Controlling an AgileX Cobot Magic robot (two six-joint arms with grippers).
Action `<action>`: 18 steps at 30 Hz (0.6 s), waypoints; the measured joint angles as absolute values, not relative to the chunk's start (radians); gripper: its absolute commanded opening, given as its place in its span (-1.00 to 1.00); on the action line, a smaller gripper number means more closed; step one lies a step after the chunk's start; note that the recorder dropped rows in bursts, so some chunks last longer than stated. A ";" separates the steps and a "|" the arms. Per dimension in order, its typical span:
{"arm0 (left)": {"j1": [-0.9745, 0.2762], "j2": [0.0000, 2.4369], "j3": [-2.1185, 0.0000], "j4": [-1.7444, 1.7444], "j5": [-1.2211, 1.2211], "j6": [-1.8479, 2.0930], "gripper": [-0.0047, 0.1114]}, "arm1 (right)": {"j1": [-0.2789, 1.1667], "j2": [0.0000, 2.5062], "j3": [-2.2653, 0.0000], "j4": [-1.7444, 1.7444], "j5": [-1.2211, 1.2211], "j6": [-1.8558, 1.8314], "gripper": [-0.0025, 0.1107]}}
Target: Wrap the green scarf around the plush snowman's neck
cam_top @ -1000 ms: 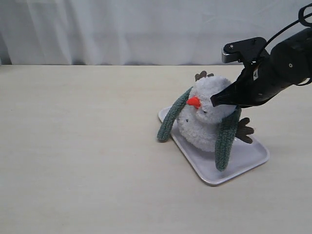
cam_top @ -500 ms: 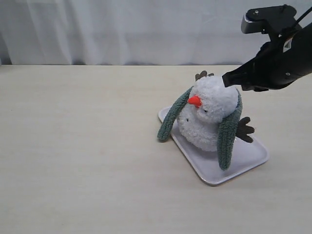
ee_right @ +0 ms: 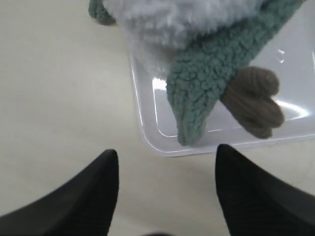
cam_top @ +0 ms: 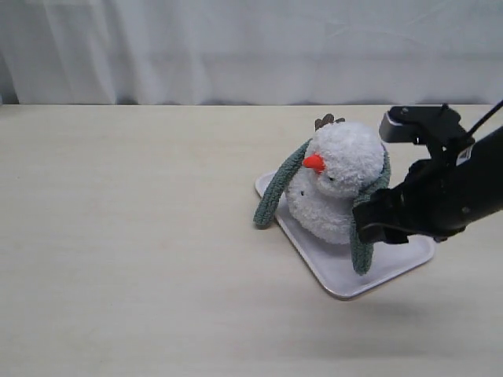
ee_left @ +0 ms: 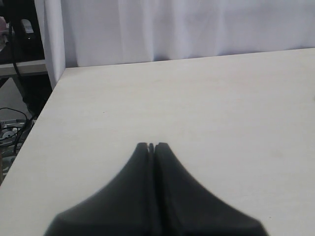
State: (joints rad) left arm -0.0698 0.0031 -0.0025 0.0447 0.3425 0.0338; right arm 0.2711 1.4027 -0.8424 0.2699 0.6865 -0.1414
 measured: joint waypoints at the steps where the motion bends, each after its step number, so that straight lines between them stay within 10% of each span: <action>1: -0.070 0.003 -0.003 0.045 0.343 0.034 -0.92 | 0.271 1.403 -0.806 0.295 0.648 -0.150 0.02; 18: -0.070 0.003 -0.003 0.045 0.343 0.034 -0.92 | 0.277 1.466 -0.507 0.418 0.118 -0.236 0.02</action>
